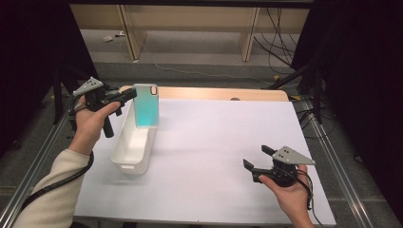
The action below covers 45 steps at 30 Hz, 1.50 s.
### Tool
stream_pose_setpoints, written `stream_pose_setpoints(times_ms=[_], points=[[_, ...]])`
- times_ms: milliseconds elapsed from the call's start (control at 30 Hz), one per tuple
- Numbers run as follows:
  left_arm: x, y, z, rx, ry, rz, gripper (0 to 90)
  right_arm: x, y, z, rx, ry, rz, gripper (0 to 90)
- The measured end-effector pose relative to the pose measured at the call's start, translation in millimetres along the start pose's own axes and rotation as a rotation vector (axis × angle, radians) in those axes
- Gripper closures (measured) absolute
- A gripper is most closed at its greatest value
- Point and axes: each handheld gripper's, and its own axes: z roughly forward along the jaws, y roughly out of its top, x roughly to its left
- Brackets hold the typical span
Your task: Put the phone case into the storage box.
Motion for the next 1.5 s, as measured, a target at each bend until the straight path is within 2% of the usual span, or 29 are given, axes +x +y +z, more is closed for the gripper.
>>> stream_pose_setpoints(times_ms=[267, 1500], points=[[4.4, 1.6, 0.0, 0.003, 0.007, 0.000, 83.8, 1.3, 0.9, -1.2, 0.000, -0.002, 0.012, 16.2], [24.0, 6.0, 3.4, 0.003, 0.048, 0.009, 83.8, 0.9, 0.2, -0.4, 0.007, 0.003, 0.006, 16.3]])
